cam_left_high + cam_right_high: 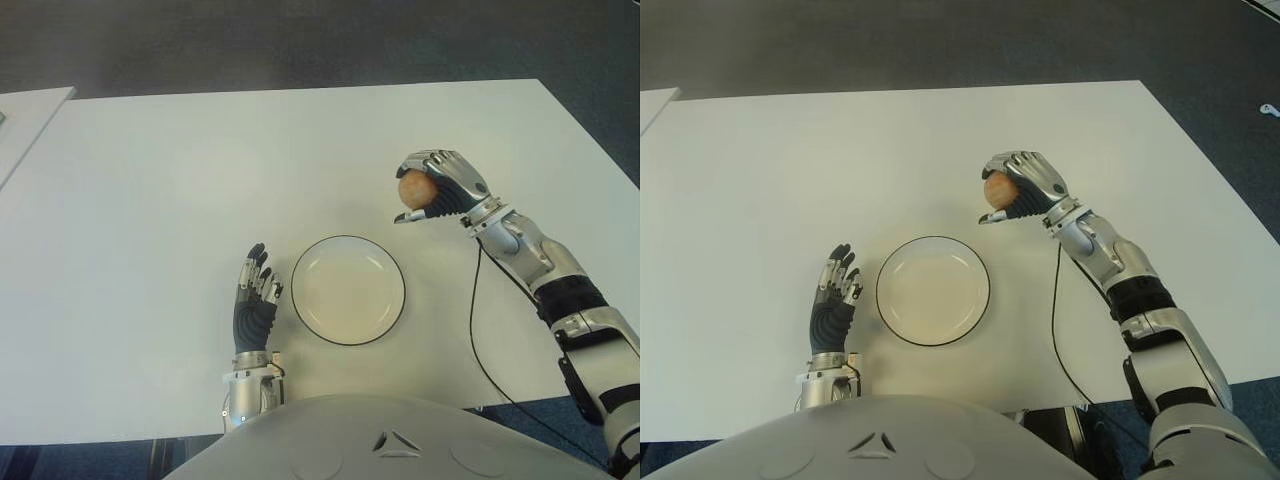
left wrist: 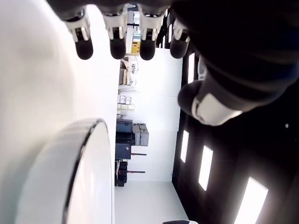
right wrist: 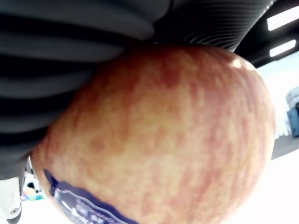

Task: Put the apples into the plate.

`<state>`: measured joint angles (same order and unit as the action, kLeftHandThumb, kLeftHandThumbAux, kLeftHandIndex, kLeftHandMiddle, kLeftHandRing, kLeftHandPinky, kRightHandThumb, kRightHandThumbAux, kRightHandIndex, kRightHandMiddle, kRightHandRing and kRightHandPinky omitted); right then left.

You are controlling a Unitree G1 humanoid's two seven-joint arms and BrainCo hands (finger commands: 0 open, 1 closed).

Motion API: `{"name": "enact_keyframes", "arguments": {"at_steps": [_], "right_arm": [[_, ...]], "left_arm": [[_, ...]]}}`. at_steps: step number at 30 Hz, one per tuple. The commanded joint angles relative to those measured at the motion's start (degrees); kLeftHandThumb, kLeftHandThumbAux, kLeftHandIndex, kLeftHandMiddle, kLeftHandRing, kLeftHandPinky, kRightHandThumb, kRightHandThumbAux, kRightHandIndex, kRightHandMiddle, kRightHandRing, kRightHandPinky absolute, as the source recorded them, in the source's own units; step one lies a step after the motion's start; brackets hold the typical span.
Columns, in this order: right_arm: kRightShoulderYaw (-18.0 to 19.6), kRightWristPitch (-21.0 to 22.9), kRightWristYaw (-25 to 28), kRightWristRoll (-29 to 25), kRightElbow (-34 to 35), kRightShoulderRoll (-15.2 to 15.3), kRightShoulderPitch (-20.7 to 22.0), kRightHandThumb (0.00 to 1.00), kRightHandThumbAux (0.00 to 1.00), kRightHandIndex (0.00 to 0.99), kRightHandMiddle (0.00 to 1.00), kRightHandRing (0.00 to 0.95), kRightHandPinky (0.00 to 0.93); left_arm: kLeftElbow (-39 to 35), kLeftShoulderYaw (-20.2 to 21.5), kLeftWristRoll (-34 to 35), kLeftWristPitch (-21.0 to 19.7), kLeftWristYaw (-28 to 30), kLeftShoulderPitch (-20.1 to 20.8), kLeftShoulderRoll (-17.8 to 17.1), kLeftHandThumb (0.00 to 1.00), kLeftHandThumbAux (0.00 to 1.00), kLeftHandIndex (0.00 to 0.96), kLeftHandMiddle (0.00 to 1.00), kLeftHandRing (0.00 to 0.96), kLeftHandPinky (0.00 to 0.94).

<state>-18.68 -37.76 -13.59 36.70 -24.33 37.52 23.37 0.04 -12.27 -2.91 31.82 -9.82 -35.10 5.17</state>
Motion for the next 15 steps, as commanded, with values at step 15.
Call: {"name": "enact_keyframes", "arguments": {"at_steps": [15], "right_arm": [[-1.1, -1.7, 8.3, 2.3, 20.8, -3.1, -8.3, 0.731, 0.711, 0.44, 0.862, 0.857, 0.857]], "left_arm": [[-0.2, -0.1, 0.6, -1.1, -0.2, -0.9, 1.4, 0.209, 0.586, 0.063, 0.07, 0.056, 0.055]]}}
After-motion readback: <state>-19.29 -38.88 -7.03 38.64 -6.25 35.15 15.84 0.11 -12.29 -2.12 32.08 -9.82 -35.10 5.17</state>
